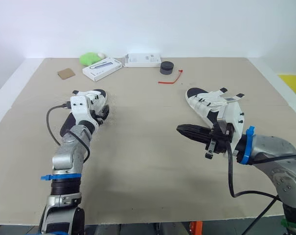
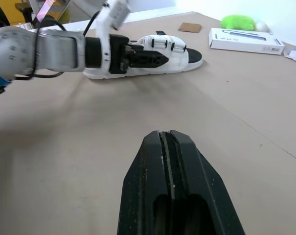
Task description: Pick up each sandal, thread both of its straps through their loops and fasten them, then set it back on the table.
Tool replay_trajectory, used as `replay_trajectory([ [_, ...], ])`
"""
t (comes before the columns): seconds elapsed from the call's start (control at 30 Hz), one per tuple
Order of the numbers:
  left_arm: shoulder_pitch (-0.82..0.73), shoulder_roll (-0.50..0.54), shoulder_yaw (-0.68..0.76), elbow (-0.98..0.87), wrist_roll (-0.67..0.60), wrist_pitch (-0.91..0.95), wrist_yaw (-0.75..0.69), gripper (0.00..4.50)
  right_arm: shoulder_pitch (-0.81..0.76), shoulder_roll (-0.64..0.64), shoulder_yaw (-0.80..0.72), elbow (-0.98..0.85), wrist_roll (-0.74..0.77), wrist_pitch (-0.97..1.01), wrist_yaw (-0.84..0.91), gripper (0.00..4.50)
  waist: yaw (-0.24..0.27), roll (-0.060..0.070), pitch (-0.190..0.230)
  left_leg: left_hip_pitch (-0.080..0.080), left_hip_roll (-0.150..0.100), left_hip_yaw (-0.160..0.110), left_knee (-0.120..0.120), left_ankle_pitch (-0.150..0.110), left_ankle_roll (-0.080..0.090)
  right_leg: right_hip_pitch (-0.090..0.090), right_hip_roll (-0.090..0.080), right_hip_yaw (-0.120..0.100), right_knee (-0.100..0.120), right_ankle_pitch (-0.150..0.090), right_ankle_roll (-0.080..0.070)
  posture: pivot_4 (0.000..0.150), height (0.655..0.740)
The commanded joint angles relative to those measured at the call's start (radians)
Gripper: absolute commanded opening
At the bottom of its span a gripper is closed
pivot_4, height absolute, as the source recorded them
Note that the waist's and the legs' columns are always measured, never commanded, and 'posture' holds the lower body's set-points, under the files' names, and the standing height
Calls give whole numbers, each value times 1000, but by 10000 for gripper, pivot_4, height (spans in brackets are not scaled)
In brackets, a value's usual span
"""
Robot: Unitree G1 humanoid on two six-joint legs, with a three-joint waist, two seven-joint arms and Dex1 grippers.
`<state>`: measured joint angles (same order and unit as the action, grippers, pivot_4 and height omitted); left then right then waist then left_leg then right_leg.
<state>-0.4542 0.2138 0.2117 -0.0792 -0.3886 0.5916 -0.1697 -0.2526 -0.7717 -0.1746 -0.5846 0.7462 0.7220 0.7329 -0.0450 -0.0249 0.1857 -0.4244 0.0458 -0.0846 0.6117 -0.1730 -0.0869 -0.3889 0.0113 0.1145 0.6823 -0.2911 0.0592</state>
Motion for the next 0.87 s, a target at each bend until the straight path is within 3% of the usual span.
replay_trajectory([
  [0.03,57,59,56,-148,-91,70,-59,41466,-14,0,-22,13,-11,-32,2,0,-2,0,0,0,0,0,0,0,0,0,0,0,0,0,0,1500,7400],
  [0.23,215,231,159,-334,-217,245,-133,41466,-27,-9,-34,73,-18,-54,32,0,-2,0,0,0,1,0,0,1,0,0,0,0,0,1,0,1500,7400],
  [0.33,341,350,177,-443,-293,273,-277,41466,-34,-13,-29,99,-31,-64,46,0,-4,-1,0,0,1,1,0,1,0,-1,0,1,0,1,0,1500,7400],
  [0.47,519,435,248,-586,-513,316,-458,41466,-12,-29,-51,121,-34,-71,71,0,-3,-1,1,1,1,1,-1,1,0,-1,0,1,0,0,-1,1500,7400],
  [0.53,588,443,299,-629,-571,317,-453,41466,33,-45,-75,112,-32,-69,91,0,1,-1,1,1,1,2,-1,1,0,-1,-1,1,0,0,-1,1500,7400],
  [0.7,653,480,397,-571,-654,355,-409,41466,141,-77,-120,111,-52,-72,106,0,-1,-1,1,1,2,2,-1,1,0,-1,0,0,0,-1,-4,1500,7400],
  [0.87,731,521,469,-497,-665,340,-473,41466,215,-74,-167,65,-28,-57,94,0,-5,-1,1,3,3,5,-1,1,1,-2,-1,1,0,-2,-7,1500,7400],
])
